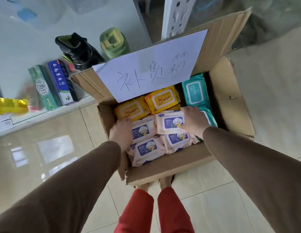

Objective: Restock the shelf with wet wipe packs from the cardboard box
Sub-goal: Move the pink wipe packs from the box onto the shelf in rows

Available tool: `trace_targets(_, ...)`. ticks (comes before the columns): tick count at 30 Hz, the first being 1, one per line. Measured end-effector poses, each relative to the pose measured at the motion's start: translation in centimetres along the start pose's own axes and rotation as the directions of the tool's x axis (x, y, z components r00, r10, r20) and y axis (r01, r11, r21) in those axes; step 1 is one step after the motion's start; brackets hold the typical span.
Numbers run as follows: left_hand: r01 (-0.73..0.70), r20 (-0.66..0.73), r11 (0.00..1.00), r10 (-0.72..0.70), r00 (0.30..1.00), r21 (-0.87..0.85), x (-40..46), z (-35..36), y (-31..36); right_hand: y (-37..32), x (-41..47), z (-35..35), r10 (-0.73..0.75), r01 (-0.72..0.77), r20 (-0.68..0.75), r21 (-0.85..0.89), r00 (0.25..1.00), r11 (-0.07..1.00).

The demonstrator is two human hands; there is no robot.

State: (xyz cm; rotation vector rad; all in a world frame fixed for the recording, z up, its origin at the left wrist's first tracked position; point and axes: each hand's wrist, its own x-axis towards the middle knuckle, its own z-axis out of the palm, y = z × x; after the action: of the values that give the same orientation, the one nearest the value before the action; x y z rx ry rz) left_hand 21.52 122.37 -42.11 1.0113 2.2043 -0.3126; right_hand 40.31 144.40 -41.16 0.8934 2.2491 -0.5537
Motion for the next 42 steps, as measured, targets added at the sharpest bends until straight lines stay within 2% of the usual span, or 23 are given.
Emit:
trace_targets(5,-0.001,0.005,0.993,0.000,1.000,0.118,1.0,1.5,0.4,0.2,2.0,1.6,-0.038,0.040,0.013,-0.233,0.999,0.972)
trace_targets(7,0.005,-0.033,0.986,0.001,0.999,0.165,0.9,1.8,0.9,-0.3,2.1,1.7,-0.015,0.009,-0.015,-0.348,1.000,0.937)
trace_targets(9,0.002,-0.022,0.984,0.002,1.000,0.178,1.0,1.7,1.5,-0.7,2.0,1.5,0.038,-0.029,0.018,-0.364,0.999,0.931)
trace_targets(11,0.007,0.049,0.993,-0.013,0.999,0.115,1.1,1.3,1.8,-0.3,2.0,1.6,0.066,-0.044,0.082,-0.240,0.994,0.970)
trace_targets(13,0.049,0.108,0.998,-0.045,0.993,-0.030,0.8,0.5,1.7,0.4,1.3,1.6,0.044,-0.048,0.138,0.026,0.989,0.999)
trace_targets(15,0.083,0.093,0.985,-0.070,0.993,-0.153,-0.4,-0.6,1.6,0.9,-0.4,1.0,0.030,-0.058,0.128,0.222,0.991,0.973)
trace_targets(17,0.100,0.044,0.975,-0.093,0.995,-0.198,-2.2,-2.2,1.5,0.8,-2.7,-0.2,0.029,-0.055,0.089,0.307,0.996,0.950)
trace_targets(22,0.123,-0.028,0.944,-0.138,0.990,-0.307,-7.9,-8.4,0.8,-1.1,-9.4,-6.5,0.001,0.008,-0.023,0.371,1.000,0.929)
trace_targets(29,0.107,-0.129,0.901,-0.176,0.976,-0.420,-20.2,-21.2,-4.6,-8.5,-20.1,-21.0,-0.203,0.198,-0.045,0.500,0.978,0.843)
trace_targets(33,0.036,-0.238,0.830,-0.201,0.950,-0.556,-28.4,-28.6,-10.6,-15.6,-25.6,-27.8,-0.329,0.334,-0.105,0.515,0.938,0.789)
trace_targets(36,0.002,-0.331,0.789,-0.259,0.907,-0.614,-34.4,-32.8,-17.0,-22.4,-28.7,-31.9,-0.341,0.392,-0.200,0.565,0.919,0.726)
trace_targets(42,-0.120,-0.502,0.752,-0.303,0.810,-0.648,-43.5,-38.2,-31.9,-39.1,-34.0,-37.0,-0.333,0.501,-0.377,0.705,0.864,0.502)
